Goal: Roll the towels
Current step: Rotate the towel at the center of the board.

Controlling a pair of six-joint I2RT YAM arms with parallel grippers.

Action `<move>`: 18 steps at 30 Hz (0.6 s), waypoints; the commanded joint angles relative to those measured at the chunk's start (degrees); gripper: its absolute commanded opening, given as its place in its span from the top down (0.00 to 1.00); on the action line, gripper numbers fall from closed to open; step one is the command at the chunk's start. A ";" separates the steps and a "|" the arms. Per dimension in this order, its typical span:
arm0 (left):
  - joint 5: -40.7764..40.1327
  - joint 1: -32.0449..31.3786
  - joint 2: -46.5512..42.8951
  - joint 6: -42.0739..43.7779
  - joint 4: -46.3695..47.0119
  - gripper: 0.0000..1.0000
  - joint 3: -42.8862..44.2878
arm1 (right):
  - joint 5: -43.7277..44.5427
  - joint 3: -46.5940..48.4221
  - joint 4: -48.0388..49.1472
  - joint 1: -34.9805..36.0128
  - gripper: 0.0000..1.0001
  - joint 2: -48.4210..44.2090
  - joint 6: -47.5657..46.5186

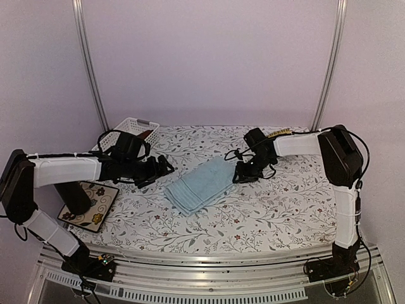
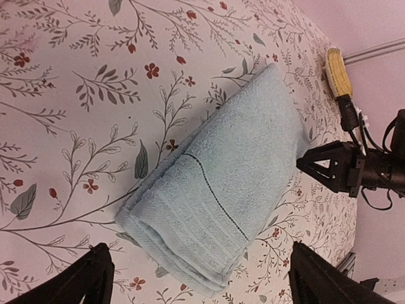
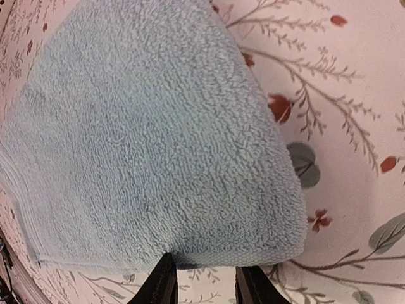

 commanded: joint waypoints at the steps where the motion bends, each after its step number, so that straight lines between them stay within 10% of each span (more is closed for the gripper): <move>1: -0.43 0.74 -0.34 1.49 0.42 0.03 -1.03 | 6.98 9.99 -8.45 -1.97 0.66 10.79 -3.79; 11: 5.74 3.09 12.52 4.66 7.59 0.07 2.67 | 7.34 7.64 -10.59 -1.98 0.67 -0.68 -4.39; 18: 8.31 3.34 17.69 4.62 9.88 0.48 4.13 | 6.61 -3.28 -11.49 -1.94 0.66 -19.13 -4.63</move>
